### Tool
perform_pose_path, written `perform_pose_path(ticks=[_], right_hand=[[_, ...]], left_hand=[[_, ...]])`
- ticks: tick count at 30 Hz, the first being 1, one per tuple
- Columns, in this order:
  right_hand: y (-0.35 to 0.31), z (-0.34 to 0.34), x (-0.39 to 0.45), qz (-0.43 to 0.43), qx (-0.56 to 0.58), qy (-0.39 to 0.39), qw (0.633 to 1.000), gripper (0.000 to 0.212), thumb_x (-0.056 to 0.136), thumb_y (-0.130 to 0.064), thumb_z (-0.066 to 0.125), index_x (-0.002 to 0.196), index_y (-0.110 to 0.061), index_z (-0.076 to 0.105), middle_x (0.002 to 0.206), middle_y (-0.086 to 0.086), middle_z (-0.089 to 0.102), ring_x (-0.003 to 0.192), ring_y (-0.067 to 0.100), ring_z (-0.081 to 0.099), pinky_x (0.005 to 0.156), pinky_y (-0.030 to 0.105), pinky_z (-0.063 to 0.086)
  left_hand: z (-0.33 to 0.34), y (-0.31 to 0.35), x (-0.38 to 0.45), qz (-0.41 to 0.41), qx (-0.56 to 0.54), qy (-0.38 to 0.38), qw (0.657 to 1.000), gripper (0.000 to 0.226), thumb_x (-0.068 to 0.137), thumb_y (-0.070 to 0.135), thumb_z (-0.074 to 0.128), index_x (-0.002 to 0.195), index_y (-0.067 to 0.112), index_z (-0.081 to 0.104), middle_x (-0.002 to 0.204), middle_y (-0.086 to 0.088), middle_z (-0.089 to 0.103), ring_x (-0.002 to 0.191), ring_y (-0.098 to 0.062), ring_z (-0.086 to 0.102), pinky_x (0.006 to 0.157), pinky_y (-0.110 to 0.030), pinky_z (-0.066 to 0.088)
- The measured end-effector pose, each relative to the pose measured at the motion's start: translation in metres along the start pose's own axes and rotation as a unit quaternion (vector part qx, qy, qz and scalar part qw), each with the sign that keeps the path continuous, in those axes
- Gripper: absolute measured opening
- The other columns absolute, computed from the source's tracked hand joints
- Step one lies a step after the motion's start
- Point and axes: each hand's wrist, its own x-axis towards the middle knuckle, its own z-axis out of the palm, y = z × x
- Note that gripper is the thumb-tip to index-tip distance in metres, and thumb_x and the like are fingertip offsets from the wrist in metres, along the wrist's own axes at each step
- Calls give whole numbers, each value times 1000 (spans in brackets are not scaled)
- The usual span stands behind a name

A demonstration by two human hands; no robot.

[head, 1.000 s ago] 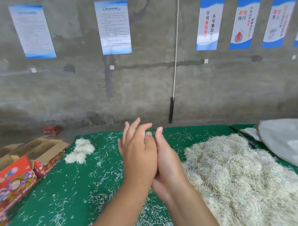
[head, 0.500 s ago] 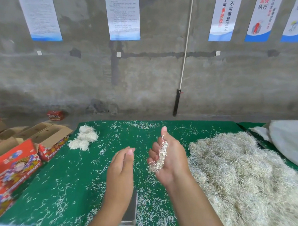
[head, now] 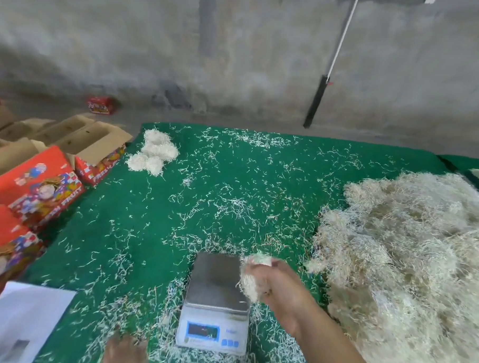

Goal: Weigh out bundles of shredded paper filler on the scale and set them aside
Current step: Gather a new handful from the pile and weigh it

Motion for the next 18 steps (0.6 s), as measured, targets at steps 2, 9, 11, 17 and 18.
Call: perform_pose_path(ticks=[2,9,11,17,18], right_hand=[[22,14,36,-3,-72,44,996,47,88,-16,82,115,-31,47,106,-7,66,89,7,63,71,15,53],[98,44,150,-82,-320,76,941,36,93,-27,79,116,-42,55,101,-10,64,78,-12,64,60,8,51],[106,45,165,-87,-336,69,935,41,95,-29,78,131,-34,60,101,-19,62,81,-19,61,62,3,48],[92,16,165,-93,-288,60,951,56,90,-51,79,139,-46,55,130,-22,60,102,-16,61,87,13,49],[87,8,160,-95,-280,73,952,59,86,-59,78,140,-49,57,131,-28,58,108,-18,58,91,16,47]], left_hand=[[20,3,10,26,38,-10,999,67,105,49,31,164,21,16,172,-10,-7,159,-33,-5,126,-55,3],[75,-3,40,62,64,43,995,75,99,65,-4,160,26,-23,162,2,-42,151,-21,-37,118,-57,-26],[78,-7,38,71,79,60,993,75,101,65,-2,163,24,-14,167,1,-33,155,-20,-29,115,-47,-32],[85,-11,38,81,93,93,988,73,106,59,12,166,20,-2,173,-2,-15,159,-22,-11,121,-40,-19],[87,-12,37,82,86,96,988,73,106,58,13,166,19,0,173,-2,-13,160,-22,-10,123,-43,-16]])
